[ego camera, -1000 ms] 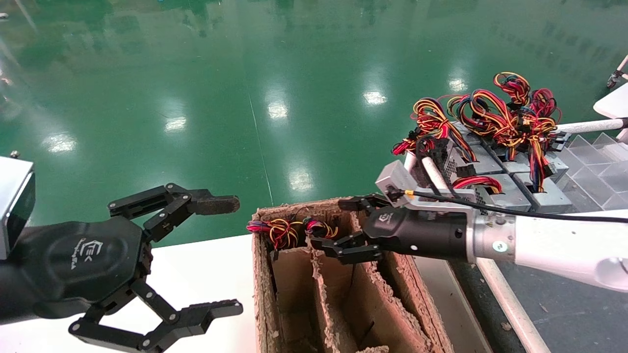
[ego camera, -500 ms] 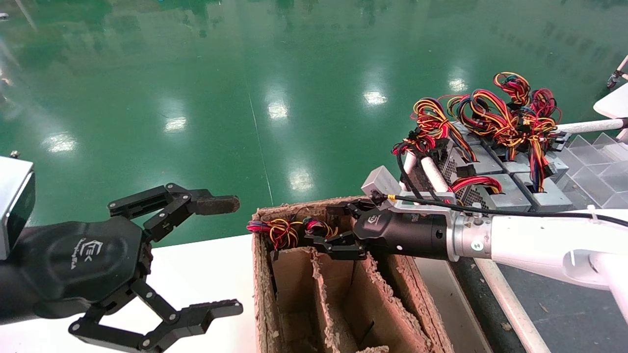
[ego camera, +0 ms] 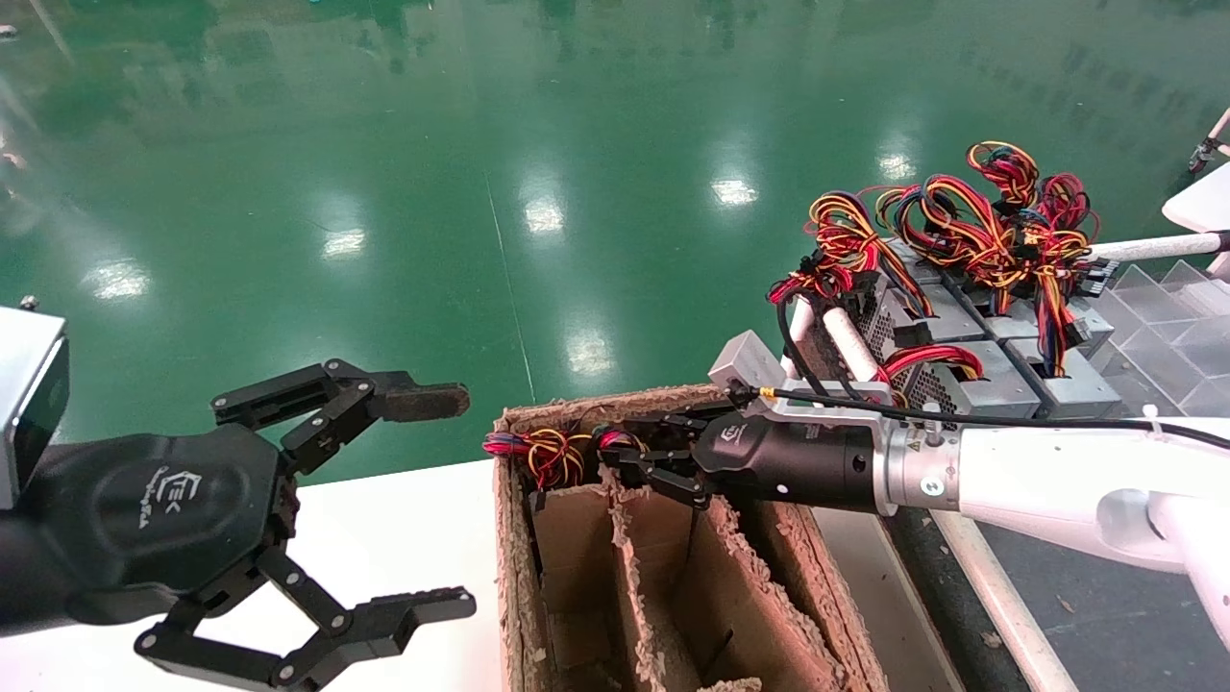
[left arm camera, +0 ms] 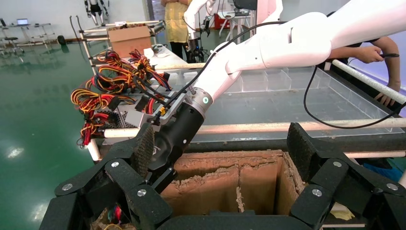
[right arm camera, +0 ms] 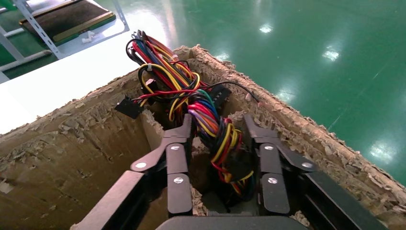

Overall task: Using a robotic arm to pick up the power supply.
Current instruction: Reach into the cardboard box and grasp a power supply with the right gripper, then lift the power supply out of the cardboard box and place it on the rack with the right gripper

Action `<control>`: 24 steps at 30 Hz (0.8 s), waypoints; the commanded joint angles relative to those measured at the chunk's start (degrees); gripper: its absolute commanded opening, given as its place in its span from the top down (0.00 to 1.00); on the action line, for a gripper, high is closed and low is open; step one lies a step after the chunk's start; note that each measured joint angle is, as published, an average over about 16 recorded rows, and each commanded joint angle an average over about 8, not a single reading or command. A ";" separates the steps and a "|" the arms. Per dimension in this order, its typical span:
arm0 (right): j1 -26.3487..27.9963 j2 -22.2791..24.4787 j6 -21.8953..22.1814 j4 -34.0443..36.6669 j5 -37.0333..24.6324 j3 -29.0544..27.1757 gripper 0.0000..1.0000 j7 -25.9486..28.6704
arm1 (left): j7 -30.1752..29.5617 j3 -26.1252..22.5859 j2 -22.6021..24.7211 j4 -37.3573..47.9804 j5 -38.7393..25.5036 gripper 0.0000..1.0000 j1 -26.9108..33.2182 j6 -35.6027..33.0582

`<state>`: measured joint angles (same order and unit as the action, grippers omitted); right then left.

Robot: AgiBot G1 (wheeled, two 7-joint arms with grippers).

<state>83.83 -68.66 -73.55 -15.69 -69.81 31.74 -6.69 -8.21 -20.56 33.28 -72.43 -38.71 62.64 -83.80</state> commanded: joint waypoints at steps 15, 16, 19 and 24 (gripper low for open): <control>0.84 -1.03 -1.17 4.90 1.24 -0.86 1.00 -3.62 | 0.00 -0.01 0.00 0.00 0.01 0.00 0.00 0.00; 0.85 -1.01 -1.40 5.16 1.46 -1.00 1.00 -3.75 | 0.00 -0.01 0.00 0.00 0.01 0.00 0.00 0.00; 0.99 -0.83 -2.28 5.90 2.24 -1.50 1.00 -4.05 | 0.01 -0.01 0.00 0.00 0.01 0.00 0.00 0.00; 1.66 -0.12 -3.91 6.54 3.52 -2.36 1.00 -4.71 | 0.01 -0.01 -0.01 0.00 0.01 0.00 0.00 0.01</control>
<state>85.70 -68.67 -77.37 -9.40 -66.44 29.46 -11.38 -8.20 -20.58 33.27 -72.43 -38.70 62.65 -83.79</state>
